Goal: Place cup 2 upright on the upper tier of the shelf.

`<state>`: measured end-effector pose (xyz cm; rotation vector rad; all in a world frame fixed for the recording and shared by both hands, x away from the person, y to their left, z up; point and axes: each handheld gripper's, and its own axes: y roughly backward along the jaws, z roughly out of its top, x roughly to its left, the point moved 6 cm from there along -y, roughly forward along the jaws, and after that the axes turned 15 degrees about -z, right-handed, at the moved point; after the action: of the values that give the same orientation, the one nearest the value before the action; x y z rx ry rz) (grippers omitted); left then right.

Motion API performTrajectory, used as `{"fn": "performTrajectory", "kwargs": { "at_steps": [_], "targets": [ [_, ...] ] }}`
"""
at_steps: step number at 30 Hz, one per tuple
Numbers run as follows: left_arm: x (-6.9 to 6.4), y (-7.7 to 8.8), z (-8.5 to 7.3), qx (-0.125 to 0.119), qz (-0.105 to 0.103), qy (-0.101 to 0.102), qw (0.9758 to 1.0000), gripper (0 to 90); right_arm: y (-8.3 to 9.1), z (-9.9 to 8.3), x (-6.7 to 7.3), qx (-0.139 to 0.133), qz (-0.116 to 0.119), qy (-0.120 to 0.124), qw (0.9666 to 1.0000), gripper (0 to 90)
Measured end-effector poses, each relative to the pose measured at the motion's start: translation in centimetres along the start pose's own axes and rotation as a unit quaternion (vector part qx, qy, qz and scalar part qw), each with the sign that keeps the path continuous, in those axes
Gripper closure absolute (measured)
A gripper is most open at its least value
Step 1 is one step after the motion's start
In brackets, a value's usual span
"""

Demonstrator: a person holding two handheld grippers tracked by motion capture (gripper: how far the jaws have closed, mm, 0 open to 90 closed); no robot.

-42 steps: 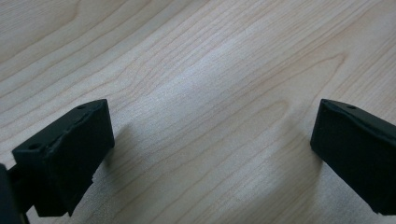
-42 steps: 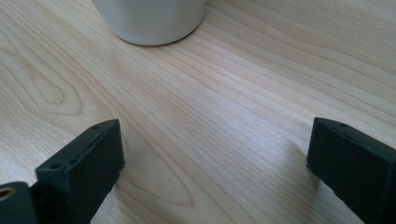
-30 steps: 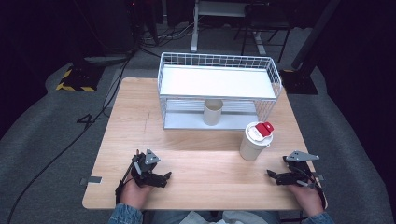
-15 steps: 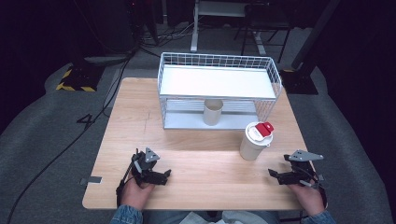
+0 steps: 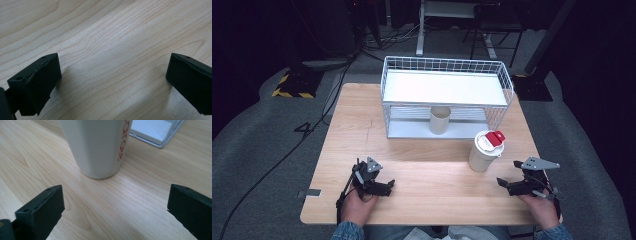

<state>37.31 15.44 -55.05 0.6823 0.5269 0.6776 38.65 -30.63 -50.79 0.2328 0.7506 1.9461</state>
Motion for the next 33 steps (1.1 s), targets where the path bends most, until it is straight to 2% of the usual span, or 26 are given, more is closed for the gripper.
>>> {"fn": "performTrajectory", "kwargs": {
  "at_steps": [5,16,22,33],
  "targets": [
    [0.0,0.0,0.0,-0.001,0.001,0.001,1.0000,0.4,0.0,1.2,0.7,-0.019,0.015,0.001,0.9997,0.0],
    [0.0,0.0,0.0,-0.003,0.003,0.004,1.0000,0.4,-0.3,3.8,1.3,-0.067,0.021,-0.001,0.9975,0.0],
    [0.0,0.0,0.0,-0.003,0.003,0.004,1.0000,0.4,-1.2,4.7,1.8,-0.080,0.028,-0.001,0.9964,0.0],
    [0.0,0.0,0.0,-0.003,0.003,0.004,1.0000,0.4,-3.4,5.6,2.5,-0.111,0.048,-0.020,0.9925,0.0]
  ]
}}
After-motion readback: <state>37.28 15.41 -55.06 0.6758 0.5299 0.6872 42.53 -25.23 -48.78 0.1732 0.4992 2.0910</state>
